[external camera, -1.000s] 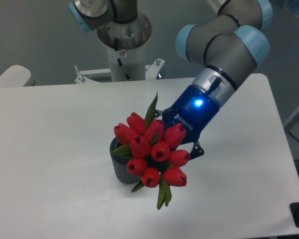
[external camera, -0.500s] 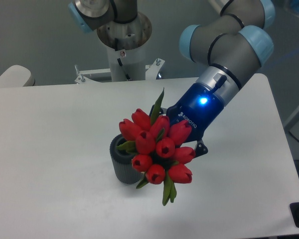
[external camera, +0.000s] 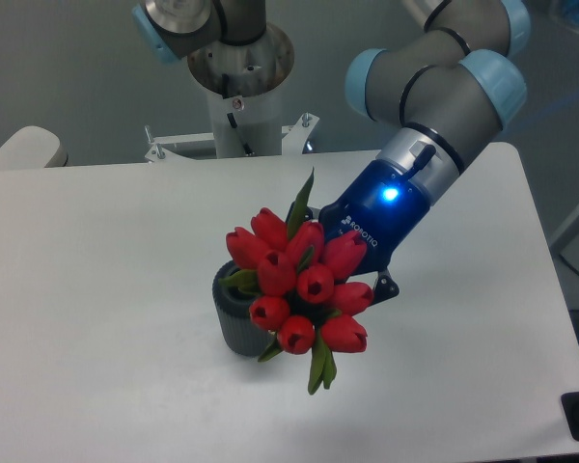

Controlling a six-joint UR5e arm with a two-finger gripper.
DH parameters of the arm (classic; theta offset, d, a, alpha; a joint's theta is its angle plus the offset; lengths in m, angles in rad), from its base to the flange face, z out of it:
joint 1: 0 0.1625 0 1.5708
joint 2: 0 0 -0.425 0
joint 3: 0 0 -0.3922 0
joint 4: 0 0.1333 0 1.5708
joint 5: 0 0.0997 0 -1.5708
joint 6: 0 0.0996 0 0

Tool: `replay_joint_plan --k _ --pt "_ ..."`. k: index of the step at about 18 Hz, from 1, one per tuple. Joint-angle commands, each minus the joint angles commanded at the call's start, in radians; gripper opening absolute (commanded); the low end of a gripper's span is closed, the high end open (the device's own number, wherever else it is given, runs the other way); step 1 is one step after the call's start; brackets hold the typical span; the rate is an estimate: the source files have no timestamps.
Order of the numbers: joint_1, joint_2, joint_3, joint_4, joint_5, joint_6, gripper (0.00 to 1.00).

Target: Insert the flowers into the vase

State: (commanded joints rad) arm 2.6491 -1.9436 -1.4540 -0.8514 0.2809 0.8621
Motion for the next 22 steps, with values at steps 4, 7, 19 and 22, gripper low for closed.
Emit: replay_joint_plan --k 4,7,19,22 --pt "0.044 0.086 -0.092 0.006 -0.061 0.008 0.35" --pt "0.057 0.118 -0.120 0.006 -0.084 0.014 0.35" --pt "0.045 0.245 -0.322 0.018 -0.085 0.123 0.36" --pt "0.045 0.261 -0.347 0.020 -0.083 0.126 0.36"
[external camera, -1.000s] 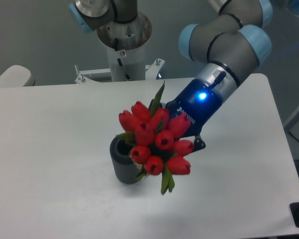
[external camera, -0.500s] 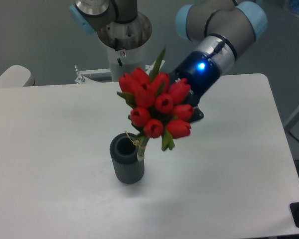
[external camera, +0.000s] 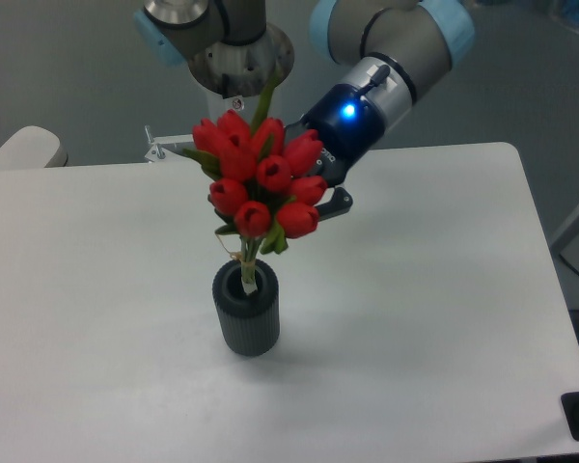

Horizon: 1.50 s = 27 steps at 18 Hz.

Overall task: Insert the flowers into the vase
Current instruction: 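Lift the bouquet higher to align stems with the vase opening, then lower the bouquet stems down into the dark grey vase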

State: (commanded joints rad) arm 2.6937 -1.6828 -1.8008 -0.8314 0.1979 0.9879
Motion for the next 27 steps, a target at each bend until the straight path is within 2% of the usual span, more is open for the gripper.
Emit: replay_joint_plan --k 9,14,22,27 --pt "0.002 0.002 -0.094 0.000 0.002 0.132 0.36" --pt "0.006 -0.008 -0.169 0.000 0.003 0.256 0.36" --pt "0.005 -0.083 -0.202 0.000 0.011 0.366 0.36" --pt "0.006 -0.095 -0.222 0.000 0.012 0.394 0.36"
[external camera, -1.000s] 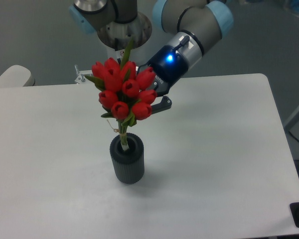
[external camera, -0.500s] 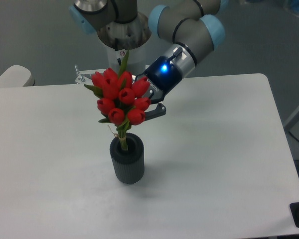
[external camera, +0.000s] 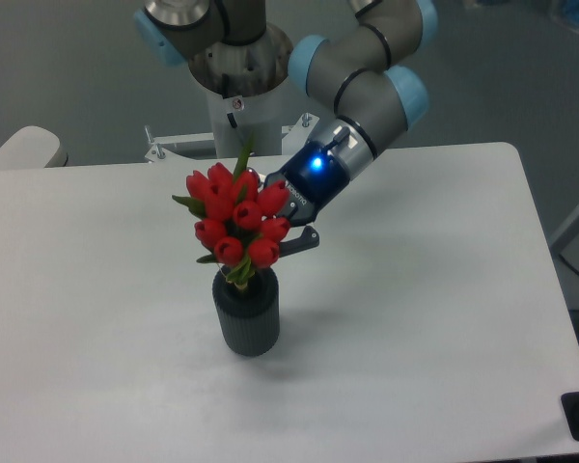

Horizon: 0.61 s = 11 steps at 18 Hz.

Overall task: Insert the flowers into the vase
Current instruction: 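Lower the bouquet stems down into the dark grey vase, then push the bouquet deeper into the vase and open the gripper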

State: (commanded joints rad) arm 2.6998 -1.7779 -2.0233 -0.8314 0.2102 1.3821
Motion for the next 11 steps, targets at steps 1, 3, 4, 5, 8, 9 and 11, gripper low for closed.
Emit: replay_joint_plan --k 1,3,4,5,8,9,11 --pt "0.000 -0.008 0.000 0.002 0.000 0.002 0.36" --pt "0.000 -0.012 0.003 0.003 0.000 0.008 0.37" --pt "0.000 -0.017 0.003 0.003 0.000 0.018 0.37" --pt "0.000 -0.023 0.003 0.003 0.000 0.028 0.38" --pt "0.000 -0.029 0.003 0.002 0.002 0.029 0.47" --pt "0.000 -0.029 0.003 0.002 0.002 0.029 0.51" --pt "0.002 -0.029 0.003 0.002 0.003 0.023 0.61"
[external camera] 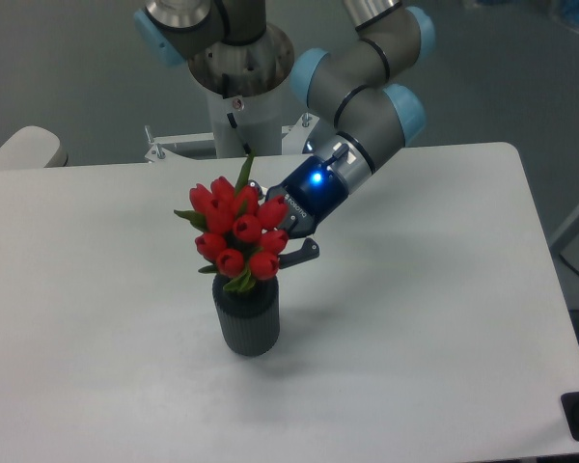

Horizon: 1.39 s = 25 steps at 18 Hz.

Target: Insert the flowers into the vase

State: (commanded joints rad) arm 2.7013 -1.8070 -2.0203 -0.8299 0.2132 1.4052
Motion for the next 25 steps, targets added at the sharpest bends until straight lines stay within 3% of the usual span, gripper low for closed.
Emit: replay_joint_plan --k 1,4,7,18,25 --pt "0.002 0.000 0.002 -0.002 0.000 -0.002 0.63" --pt "0.003 0.000 0.003 0.000 0.002 -0.002 0.85" --pt "0.005 0.002 0.006 0.000 0.069 0.006 0.95" --pt "0.011 0.009 0.006 0.000 0.144 0.031 1.00" --pt "0.103 0.051 0.026 0.005 0.193 0.045 1.00"
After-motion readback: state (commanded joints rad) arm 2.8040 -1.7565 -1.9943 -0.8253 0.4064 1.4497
